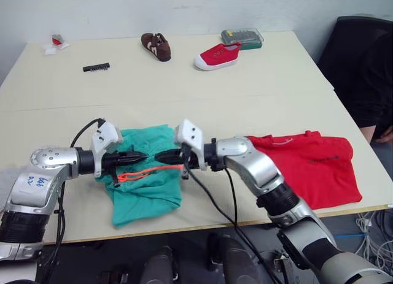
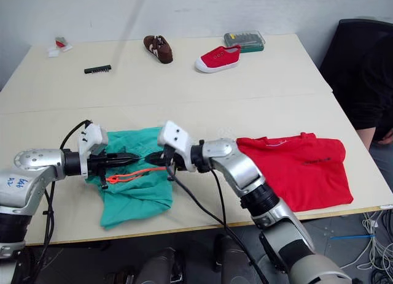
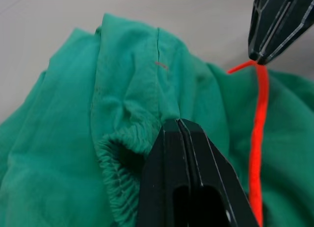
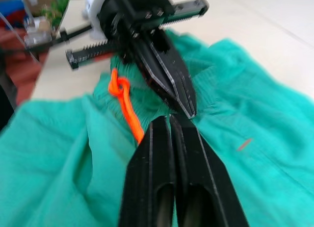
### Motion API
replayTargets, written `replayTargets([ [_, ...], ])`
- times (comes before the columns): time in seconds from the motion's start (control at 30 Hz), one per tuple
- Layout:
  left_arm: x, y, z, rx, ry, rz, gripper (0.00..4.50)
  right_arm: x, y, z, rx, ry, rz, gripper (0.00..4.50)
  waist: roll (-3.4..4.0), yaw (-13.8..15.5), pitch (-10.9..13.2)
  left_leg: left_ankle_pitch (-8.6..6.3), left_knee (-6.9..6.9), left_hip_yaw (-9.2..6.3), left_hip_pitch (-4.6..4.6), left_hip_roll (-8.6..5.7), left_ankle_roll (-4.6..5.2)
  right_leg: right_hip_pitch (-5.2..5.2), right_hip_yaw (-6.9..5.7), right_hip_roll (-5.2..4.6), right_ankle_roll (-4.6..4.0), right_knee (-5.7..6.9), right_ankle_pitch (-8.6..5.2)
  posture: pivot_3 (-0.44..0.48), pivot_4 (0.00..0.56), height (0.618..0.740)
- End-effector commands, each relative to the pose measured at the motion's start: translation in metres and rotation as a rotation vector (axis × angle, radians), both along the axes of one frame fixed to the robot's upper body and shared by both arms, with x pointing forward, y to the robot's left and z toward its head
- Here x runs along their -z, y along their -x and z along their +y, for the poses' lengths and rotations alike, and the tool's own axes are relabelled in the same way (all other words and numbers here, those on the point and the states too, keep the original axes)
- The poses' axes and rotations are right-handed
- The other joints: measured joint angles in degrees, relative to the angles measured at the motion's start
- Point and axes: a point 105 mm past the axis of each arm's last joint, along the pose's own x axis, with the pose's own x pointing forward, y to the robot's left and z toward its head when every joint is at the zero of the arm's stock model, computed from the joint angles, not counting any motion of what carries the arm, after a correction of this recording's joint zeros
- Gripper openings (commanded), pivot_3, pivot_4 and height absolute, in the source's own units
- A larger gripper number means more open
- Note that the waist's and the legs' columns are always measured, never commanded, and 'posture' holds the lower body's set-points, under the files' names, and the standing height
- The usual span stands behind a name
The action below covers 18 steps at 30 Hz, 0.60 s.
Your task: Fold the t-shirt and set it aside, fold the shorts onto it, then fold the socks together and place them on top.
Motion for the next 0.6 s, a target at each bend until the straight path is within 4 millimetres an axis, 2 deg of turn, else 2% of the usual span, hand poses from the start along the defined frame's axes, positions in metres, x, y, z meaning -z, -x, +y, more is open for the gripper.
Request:
replayTargets([
  [0.03,0.003,0.002,0.008,-0.038,-0.015,-0.023,0.00,0.018,0.000,0.000,0.002,0.067,-0.057,0.03,-0.01,0.0,0.0,0.00,0.00,0.04,-0.05,-0.01,0.01,-0.08,0.04,-0.01,0.00,0.11,0.00,0.000,0.150,0.740],
  [0.13,0.005,0.006,0.012,-0.066,0.008,-0.020,0.00,0.032,0.005,-0.006,-0.012,0.090,-0.047,0.03,-0.01,0.1,0.0,0.01,0.01,0.07,-0.11,-0.01,0.03,-0.15,0.08,-0.02,0.00,0.13,0.00,0.000,0.150,0.740],
  [0.27,0.003,0.009,0.017,-0.089,0.024,-0.023,0.00,0.021,0.007,-0.004,-0.009,0.023,-0.076,0.03,0.11,-0.8,0.1,-0.03,-0.06,-0.09,-0.21,-0.11,0.13,0.02,-0.01,-0.08,0.02,0.08,0.01,0.000,0.150,0.740],
  [0.33,0.002,0.009,0.017,-0.097,0.032,-0.025,0.00,0.018,0.005,-0.003,0.011,0.002,-0.059,0.03,0.11,-1.5,0.1,0.71,-1.04,-2.17,-0.06,-0.99,0.44,1.07,-1.98,-1.12,0.28,-0.42,-0.06,0.000,0.150,0.740],
  [0.37,0.001,0.009,0.017,-0.099,0.033,-0.026,0.00,0.017,0.002,-0.003,0.030,-0.004,-0.042,0.03,0.15,-1.6,0.1,1.08,-1.22,-2.76,-0.15,-1.27,0.24,1.33,-2.56,-1.38,0.39,-0.47,-0.12,0.000,0.150,0.740],
  [0.43,0.002,0.009,0.018,-0.104,0.033,-0.025,0.00,0.017,-0.001,-0.003,0.053,-0.014,-0.012,0.03,0.19,-1.4,0.1,2.13,-2.13,-4.71,-0.18,-2.31,0.22,1.93,-4.15,-2.53,0.89,-0.45,-0.42,0.000,0.150,0.740],
  [0.5,0.003,0.010,0.019,-0.111,0.034,-0.022,0.00,0.020,-0.001,-0.007,0.060,-0.002,0.015,0.03,0.22,-0.9,0.1,2.86,-2.53,-6.02,-0.41,-3.12,0.10,2.03,-4.46,-3.04,1.60,-0.04,-0.84,0.000,0.150,0.740],
  [0.6,0.009,0.008,0.027,-0.141,0.023,-0.016,0.00,0.025,0.001,-0.015,0.048,0.032,0.028,0.03,0.26,0.8,0.2,3.16,-2.47,-6.17,-0.51,-3.16,-0.06,2.01,-3.42,-2.68,1.62,-0.19,-0.87,0.000,0.150,0.740],
])
